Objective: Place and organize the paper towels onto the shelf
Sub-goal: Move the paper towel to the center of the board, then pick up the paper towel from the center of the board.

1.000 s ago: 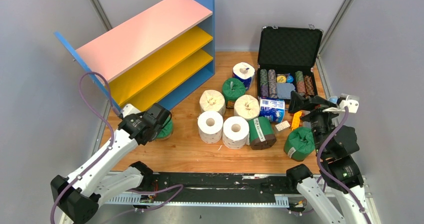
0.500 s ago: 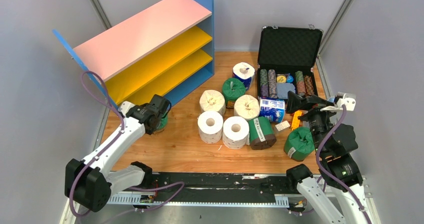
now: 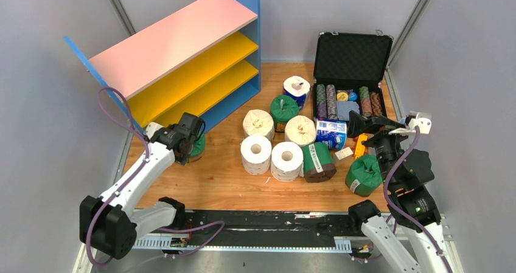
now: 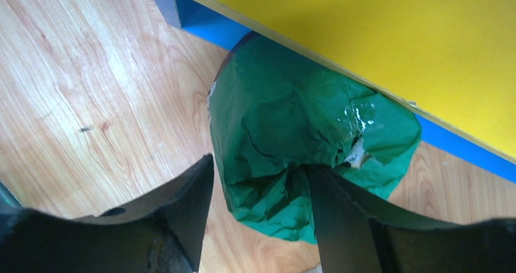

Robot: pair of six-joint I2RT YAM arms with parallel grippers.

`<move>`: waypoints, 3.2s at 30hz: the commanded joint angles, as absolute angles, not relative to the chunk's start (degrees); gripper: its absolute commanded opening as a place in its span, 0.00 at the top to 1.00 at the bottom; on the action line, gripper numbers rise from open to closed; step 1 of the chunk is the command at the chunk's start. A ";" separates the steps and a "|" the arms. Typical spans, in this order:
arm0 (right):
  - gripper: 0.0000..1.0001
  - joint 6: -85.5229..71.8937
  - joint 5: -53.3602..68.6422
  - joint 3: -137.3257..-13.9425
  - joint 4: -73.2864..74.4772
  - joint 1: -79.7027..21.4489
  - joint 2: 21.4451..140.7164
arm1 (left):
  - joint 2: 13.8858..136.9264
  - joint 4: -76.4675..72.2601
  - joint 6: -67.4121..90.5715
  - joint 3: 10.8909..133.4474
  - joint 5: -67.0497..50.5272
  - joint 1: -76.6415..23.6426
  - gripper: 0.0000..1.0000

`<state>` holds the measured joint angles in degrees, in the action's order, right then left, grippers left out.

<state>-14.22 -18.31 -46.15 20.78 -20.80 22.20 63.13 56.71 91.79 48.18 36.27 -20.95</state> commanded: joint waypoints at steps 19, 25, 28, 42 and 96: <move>0.00 -14.64 -18.42 -47.02 20.81 -20.47 22.76 | 55.15 58.98 37.92 63.98 32.81 -22.45 0.00; 0.00 -14.31 -19.56 -47.02 20.75 -20.46 22.75 | 57.23 52.38 23.80 64.60 21.56 -25.63 0.00; 0.00 -14.32 -19.60 -47.02 20.75 -20.53 22.81 | 60.66 51.04 18.17 64.11 19.51 -26.84 0.00; 0.00 -14.04 -19.81 -47.05 20.90 -20.49 23.86 | 76.13 46.49 11.06 61.34 24.77 -29.99 0.14; 0.00 -13.80 -20.73 -46.77 21.01 -20.48 22.37 | 82.58 35.50 3.07 64.21 16.74 -22.78 0.73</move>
<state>-14.41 -20.03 -46.15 20.78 -20.69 22.76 84.66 42.13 5.98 63.13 16.84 -24.88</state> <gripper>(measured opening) 0.998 0.357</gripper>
